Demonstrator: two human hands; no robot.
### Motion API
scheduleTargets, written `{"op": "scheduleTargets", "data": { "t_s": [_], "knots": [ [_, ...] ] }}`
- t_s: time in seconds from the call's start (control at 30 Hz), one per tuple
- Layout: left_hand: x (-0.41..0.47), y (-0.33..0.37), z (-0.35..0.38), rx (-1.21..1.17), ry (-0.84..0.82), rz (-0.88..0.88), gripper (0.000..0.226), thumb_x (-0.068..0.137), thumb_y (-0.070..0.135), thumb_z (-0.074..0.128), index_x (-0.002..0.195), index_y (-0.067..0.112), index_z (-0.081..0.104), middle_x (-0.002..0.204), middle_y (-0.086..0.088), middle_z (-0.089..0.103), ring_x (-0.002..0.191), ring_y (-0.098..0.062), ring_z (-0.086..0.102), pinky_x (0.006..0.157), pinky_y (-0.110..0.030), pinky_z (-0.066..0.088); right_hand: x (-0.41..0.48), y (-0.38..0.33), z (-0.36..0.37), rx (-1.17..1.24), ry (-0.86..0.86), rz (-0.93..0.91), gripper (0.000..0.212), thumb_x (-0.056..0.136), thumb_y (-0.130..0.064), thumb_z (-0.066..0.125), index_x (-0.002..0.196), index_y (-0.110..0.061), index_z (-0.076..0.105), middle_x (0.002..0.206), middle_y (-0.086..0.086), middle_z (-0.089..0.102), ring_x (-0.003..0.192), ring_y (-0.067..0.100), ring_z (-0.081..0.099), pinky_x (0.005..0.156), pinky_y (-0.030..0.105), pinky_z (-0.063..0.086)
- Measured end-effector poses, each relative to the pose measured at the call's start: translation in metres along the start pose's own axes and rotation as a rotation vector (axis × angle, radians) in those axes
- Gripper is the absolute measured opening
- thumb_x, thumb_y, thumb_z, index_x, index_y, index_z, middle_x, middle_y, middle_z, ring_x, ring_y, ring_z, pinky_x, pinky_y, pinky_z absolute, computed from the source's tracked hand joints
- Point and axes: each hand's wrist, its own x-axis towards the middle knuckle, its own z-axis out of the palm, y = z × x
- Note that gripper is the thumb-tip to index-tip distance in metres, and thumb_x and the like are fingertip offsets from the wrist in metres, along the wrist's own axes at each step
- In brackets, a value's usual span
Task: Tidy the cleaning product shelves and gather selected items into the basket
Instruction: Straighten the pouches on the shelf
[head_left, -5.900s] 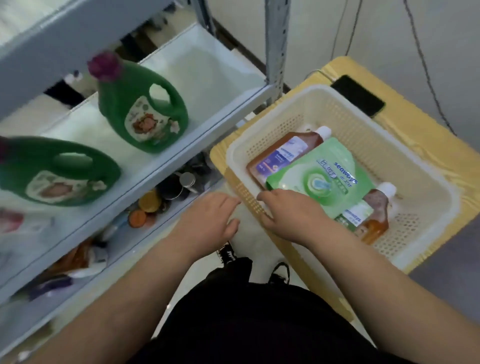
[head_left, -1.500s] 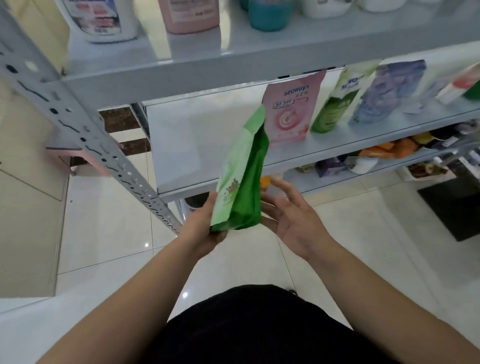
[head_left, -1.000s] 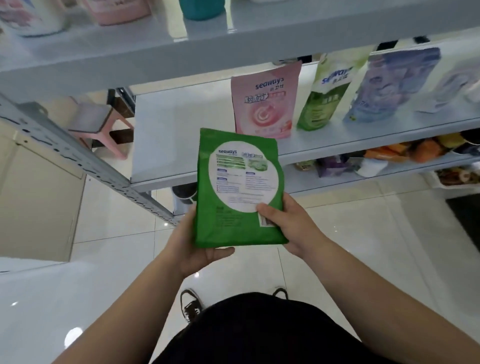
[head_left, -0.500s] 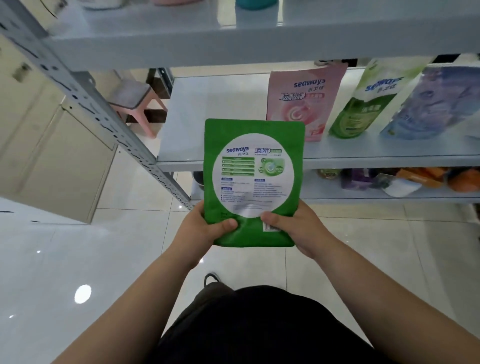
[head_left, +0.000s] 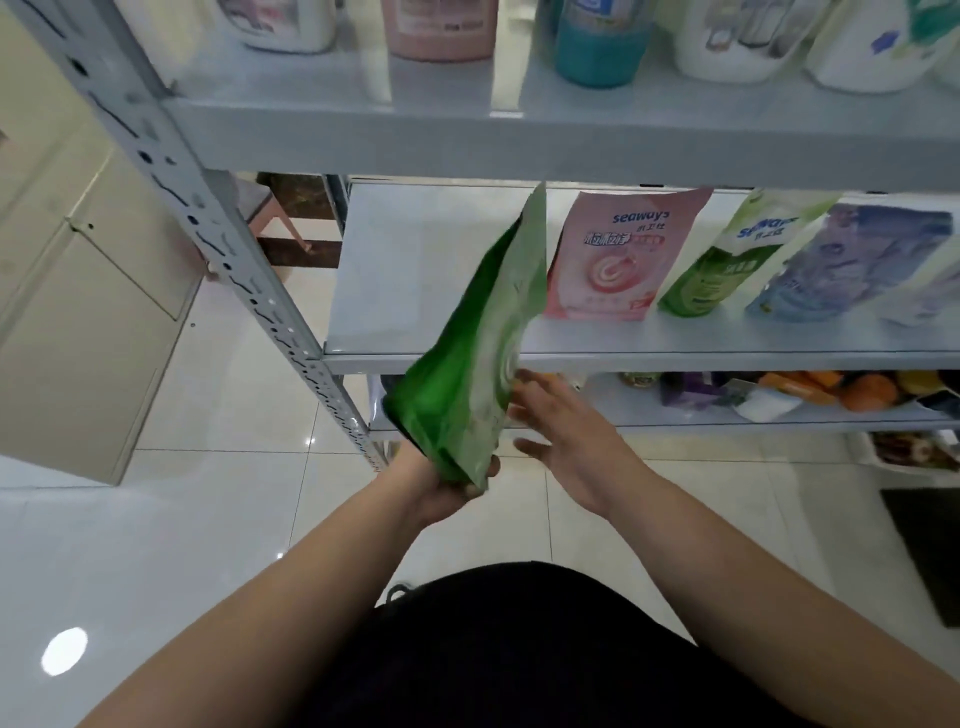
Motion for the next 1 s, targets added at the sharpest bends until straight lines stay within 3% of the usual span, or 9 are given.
{"op": "scheduleTargets", "data": {
  "t_s": [0.07, 0.17, 0.27, 0.37, 0.47, 0.67, 0.8, 0.87, 1.0],
  "knots": [
    [-0.001, -0.009, 0.006, -0.114, -0.200, -0.109, 0.020, 0.075, 0.031, 0.062, 0.081, 0.012, 0.064, 0.058, 0.000, 0.057, 0.043, -0.014, 0.053, 0.033, -0.014, 0.036, 0.002, 0.007, 0.013, 0.023, -0.076, 0.054, 0.038, 0.087, -0.042, 0.070, 0.116, -0.020, 0.062, 0.088, -0.006, 0.066, 0.082, 0.012, 0.062, 0.069, 0.028, 0.052],
    [0.000, -0.008, -0.003, -0.121, -0.210, -0.133, 0.027, 0.086, 0.033, 0.055, 0.077, 0.013, 0.070, 0.060, -0.002, 0.065, 0.046, -0.016, 0.062, 0.033, -0.018, 0.044, 0.005, 0.018, 0.028, 0.138, -0.023, -0.006, 0.034, 0.085, -0.030, 0.067, 0.115, -0.016, 0.059, 0.073, -0.008, 0.067, 0.054, 0.007, 0.057, 0.046, 0.021, 0.048],
    [-0.005, 0.002, -0.027, 0.004, -0.243, -0.116, 0.034, 0.082, 0.038, 0.053, 0.098, 0.013, 0.070, 0.089, -0.009, 0.070, 0.069, -0.025, 0.071, 0.044, -0.025, 0.053, 0.008, 0.022, 0.038, 0.166, 0.016, -0.159, 0.047, 0.085, -0.016, 0.069, 0.130, -0.010, 0.057, 0.110, 0.002, 0.077, 0.093, 0.019, 0.073, 0.070, 0.029, 0.059],
    [-0.010, 0.016, -0.059, -0.069, -0.175, -0.096, 0.038, 0.100, 0.035, 0.045, 0.124, 0.011, 0.061, 0.105, -0.015, 0.076, 0.089, -0.033, 0.075, 0.071, -0.049, 0.064, 0.012, 0.026, 0.047, 0.167, 0.060, -0.202, 0.050, 0.083, -0.009, 0.072, 0.131, -0.010, 0.056, 0.121, 0.009, 0.075, 0.112, 0.028, 0.072, 0.089, 0.039, 0.060],
    [-0.016, 0.037, -0.090, -0.045, -0.259, -0.105, 0.061, 0.094, 0.050, 0.054, 0.142, 0.013, 0.057, 0.144, -0.019, 0.059, 0.132, -0.043, 0.056, 0.111, -0.068, 0.038, 0.018, 0.030, 0.055, 0.107, 0.093, -0.232, 0.050, 0.081, -0.007, 0.073, 0.128, -0.013, 0.056, 0.124, 0.010, 0.074, 0.116, 0.030, 0.070, 0.095, 0.042, 0.058],
    [-0.024, 0.056, -0.136, -0.019, -0.116, 0.029, 0.070, 0.087, 0.072, 0.046, 0.128, 0.020, 0.070, 0.130, -0.014, 0.070, 0.114, -0.038, 0.070, 0.077, -0.054, 0.062, 0.026, 0.029, 0.059, -0.143, 0.209, -0.282, 0.047, 0.079, -0.016, 0.082, 0.120, -0.024, 0.060, 0.116, -0.003, 0.077, 0.110, 0.021, 0.073, 0.090, 0.036, 0.061],
    [-0.024, 0.061, -0.142, 0.123, -0.082, 0.134, 0.059, 0.085, 0.059, 0.054, 0.129, 0.021, 0.063, 0.126, -0.007, 0.073, 0.108, -0.030, 0.073, 0.071, -0.046, 0.063, 0.038, 0.020, 0.062, -0.327, 0.247, -0.298, 0.040, 0.087, -0.014, 0.083, 0.116, -0.030, 0.061, 0.109, -0.015, 0.077, 0.100, 0.006, 0.074, 0.085, 0.026, 0.060],
    [-0.025, 0.066, -0.142, 0.176, -0.094, 0.172, 0.065, 0.074, 0.059, 0.079, 0.126, 0.022, 0.064, 0.125, -0.007, 0.073, 0.108, -0.030, 0.073, 0.072, -0.044, 0.063, 0.042, 0.017, 0.064, -0.338, 0.270, -0.303, 0.041, 0.087, -0.017, 0.083, 0.119, -0.032, 0.062, 0.109, -0.016, 0.077, 0.099, 0.005, 0.074, 0.081, 0.022, 0.059],
    [-0.017, 0.063, -0.143, 0.304, -0.017, 0.270, 0.060, 0.071, 0.018, 0.089, 0.125, 0.022, 0.064, 0.128, -0.013, 0.071, 0.107, -0.032, 0.073, 0.073, -0.041, 0.062, 0.050, 0.021, 0.066, -0.305, 0.237, -0.250, 0.051, 0.083, -0.026, 0.085, 0.127, -0.031, 0.061, 0.116, -0.010, 0.076, 0.106, 0.012, 0.073, 0.089, 0.034, 0.060]
  ]
}}
